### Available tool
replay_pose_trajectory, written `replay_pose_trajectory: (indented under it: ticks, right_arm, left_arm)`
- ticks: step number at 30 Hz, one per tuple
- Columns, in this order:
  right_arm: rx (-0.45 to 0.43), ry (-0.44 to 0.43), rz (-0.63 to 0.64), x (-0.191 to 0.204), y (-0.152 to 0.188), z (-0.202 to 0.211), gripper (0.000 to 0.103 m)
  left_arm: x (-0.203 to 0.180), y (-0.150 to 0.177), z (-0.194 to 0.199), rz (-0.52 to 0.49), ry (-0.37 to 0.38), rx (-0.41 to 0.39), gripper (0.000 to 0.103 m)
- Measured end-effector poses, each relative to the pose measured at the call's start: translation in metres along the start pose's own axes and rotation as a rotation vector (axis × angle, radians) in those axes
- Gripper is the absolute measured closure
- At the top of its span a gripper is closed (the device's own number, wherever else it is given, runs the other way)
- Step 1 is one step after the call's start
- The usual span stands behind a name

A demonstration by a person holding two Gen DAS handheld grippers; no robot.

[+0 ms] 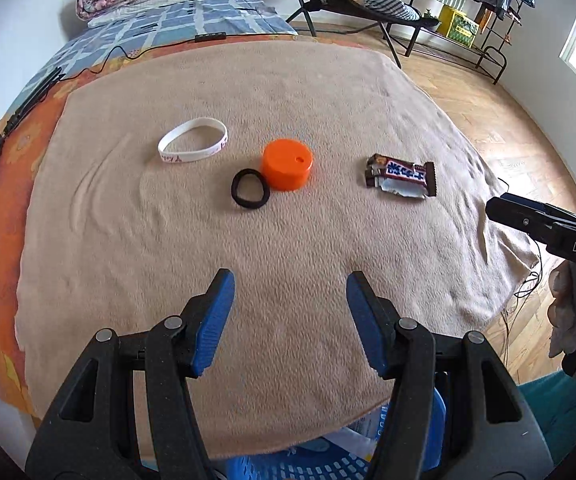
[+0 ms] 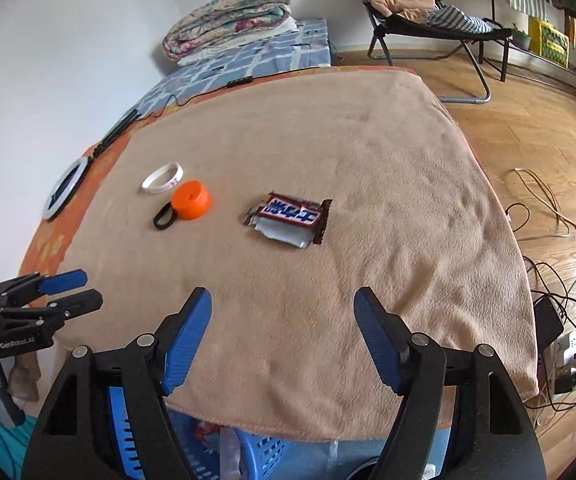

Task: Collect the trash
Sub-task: 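Move both tools back over the towel toward the candy bar and orange lid, then grasp the candy bar with the right tool while the left tool grasps the orange lid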

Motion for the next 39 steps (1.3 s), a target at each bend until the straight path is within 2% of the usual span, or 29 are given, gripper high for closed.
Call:
replay_pose_trajectory:
  ticks: [10,15,21,25,29,33,35,37,39]
  right_arm:
    - [0.043,-0.003,-0.118,-0.032,-0.035,-0.047,0.03]
    - [0.075,-0.036,-0.157,-0.036,-0.042,-0.067,0.03]
    - [0.109,-0.066,-0.199,-0.035,-0.045,-0.087,0.03]
    - [0.116,-0.053,-0.189,-0.032,-0.048,-0.095,0.03]
    - [0.113,-0.049,-0.199,-0.03,-0.05,-0.101,0.03]
    - [0.107,-0.051,-0.194,-0.027,-0.052,-0.103,0.03]
    - [0.106,-0.042,-0.184,-0.025,-0.051,-0.103,0.035]
    - [0.104,-0.018,-0.167,-0.022,-0.05,-0.103,0.036]
    - [0.099,0.01,-0.143,-0.019,-0.049,-0.104,0.036]
  left_arm:
    - [0.003,-0.042,-0.05,-0.002,-0.006,0.021,0.043]
    - [0.005,-0.059,-0.069,-0.013,-0.041,0.019,0.043]
    - [0.01,-0.075,-0.083,-0.006,-0.044,0.011,0.043]
    - [0.011,-0.079,-0.092,-0.002,-0.033,0.025,0.043]
    - [0.008,-0.079,-0.1,0.013,0.012,0.049,0.043]
    - [0.001,-0.077,-0.103,-0.021,-0.005,0.055,0.043]
    - [0.0,-0.076,-0.104,-0.02,-0.012,0.051,0.043]
    - [0.002,-0.076,-0.104,-0.013,-0.025,0.049,0.053]
    - [0.002,-0.076,-0.104,-0.028,-0.038,0.044,0.055]
Point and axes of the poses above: each gripper's, at about its wrist camera, not at the fingertips, and z roughly against the way its jaws point, x to its left, y to its underside, the point moved 4 cm from there along -z, roughly the way its jaws point, and after that the axes turned 3 degrees about y, right-handed, at the moved point
